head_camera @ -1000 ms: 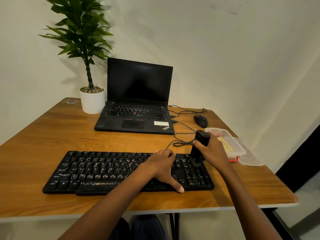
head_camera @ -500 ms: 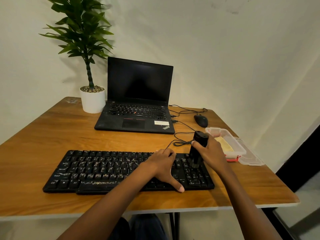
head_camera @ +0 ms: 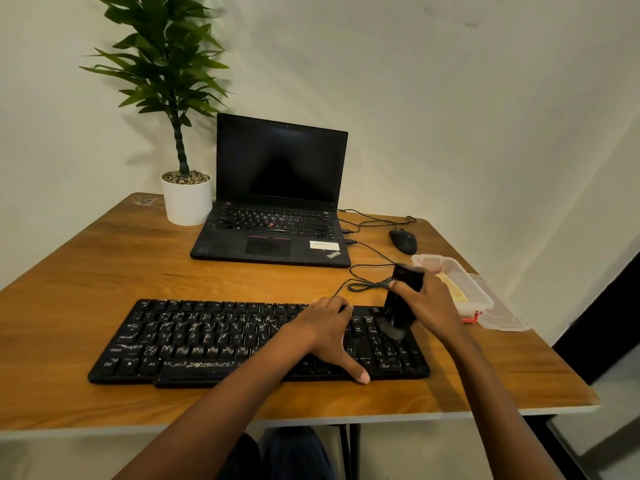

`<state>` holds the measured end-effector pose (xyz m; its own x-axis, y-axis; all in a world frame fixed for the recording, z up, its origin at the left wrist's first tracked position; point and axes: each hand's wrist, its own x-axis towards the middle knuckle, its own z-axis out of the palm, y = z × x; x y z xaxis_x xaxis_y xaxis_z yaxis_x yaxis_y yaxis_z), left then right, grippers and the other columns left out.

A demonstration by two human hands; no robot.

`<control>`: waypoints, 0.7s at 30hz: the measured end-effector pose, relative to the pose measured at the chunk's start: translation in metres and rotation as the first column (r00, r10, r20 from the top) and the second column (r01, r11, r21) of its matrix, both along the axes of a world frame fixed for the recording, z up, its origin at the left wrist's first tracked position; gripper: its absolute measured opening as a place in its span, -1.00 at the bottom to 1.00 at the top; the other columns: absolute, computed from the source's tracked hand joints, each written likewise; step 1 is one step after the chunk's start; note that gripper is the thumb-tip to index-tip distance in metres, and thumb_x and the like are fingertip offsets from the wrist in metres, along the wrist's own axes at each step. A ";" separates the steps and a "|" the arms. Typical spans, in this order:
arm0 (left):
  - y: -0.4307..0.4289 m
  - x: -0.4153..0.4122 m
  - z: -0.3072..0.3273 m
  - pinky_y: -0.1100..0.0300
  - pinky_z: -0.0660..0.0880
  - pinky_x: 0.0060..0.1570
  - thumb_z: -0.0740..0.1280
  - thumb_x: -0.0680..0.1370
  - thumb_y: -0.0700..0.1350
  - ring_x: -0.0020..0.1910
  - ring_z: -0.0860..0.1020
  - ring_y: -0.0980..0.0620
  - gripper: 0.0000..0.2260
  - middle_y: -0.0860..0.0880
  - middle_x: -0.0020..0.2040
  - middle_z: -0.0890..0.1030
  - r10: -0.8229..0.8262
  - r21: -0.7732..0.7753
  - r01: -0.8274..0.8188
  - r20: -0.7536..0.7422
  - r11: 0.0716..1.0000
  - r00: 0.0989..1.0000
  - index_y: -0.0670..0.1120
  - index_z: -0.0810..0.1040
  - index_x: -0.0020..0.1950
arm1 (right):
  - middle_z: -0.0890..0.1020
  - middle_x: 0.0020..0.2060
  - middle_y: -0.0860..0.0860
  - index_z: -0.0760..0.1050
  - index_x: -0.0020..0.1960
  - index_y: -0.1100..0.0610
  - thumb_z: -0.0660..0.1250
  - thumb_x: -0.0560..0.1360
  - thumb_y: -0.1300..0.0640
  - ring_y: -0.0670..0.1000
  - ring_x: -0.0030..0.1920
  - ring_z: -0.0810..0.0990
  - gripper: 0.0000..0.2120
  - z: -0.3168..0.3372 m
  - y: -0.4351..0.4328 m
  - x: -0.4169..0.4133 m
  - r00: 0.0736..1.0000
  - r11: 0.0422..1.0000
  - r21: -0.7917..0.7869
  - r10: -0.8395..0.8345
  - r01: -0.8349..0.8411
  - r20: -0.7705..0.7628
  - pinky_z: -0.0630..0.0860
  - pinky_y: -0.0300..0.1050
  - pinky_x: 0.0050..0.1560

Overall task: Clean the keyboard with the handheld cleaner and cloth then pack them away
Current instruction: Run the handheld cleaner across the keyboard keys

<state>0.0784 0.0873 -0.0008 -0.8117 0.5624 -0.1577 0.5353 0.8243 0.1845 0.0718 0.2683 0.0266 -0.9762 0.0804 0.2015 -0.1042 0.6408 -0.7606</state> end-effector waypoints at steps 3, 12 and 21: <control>0.000 0.000 -0.001 0.02 0.03 0.44 0.38 0.32 0.36 0.49 0.01 -0.09 0.04 -0.05 0.53 0.01 -0.002 -0.008 0.002 0.001 1.000 1.000 -0.16 -0.04 0.53 | 0.56 -0.06 0.03 0.41 0.14 0.15 0.30 0.50 0.09 -0.04 -0.07 0.54 -0.75 -0.007 0.004 0.005 1.000 0.998 -0.070 -0.006 0.005 -0.014 0.43 -0.28 -0.26; 0.000 -0.002 -0.002 0.01 0.02 0.46 0.38 0.31 0.36 0.49 0.00 -0.10 0.05 -0.04 0.53 -0.01 -0.003 -0.008 0.003 0.007 1.000 1.000 -0.16 -0.05 0.54 | 0.56 -0.14 -0.02 0.42 0.07 0.14 0.29 0.51 0.13 -0.08 -0.13 0.54 -0.84 -0.011 0.008 0.014 0.999 0.983 -0.175 -0.053 0.051 -0.007 0.41 -0.37 -0.38; 0.000 0.000 -0.001 0.01 0.02 0.45 0.37 0.32 0.35 0.50 -0.01 -0.10 0.04 -0.05 0.53 -0.01 -0.008 -0.011 0.008 0.006 1.000 1.000 -0.16 -0.05 0.54 | 0.53 -0.17 -0.08 0.38 -0.02 0.03 0.29 0.51 0.12 -0.11 -0.14 0.52 -0.90 -0.009 0.009 0.020 0.996 0.972 -0.226 -0.080 0.069 -0.040 0.50 -0.24 -0.22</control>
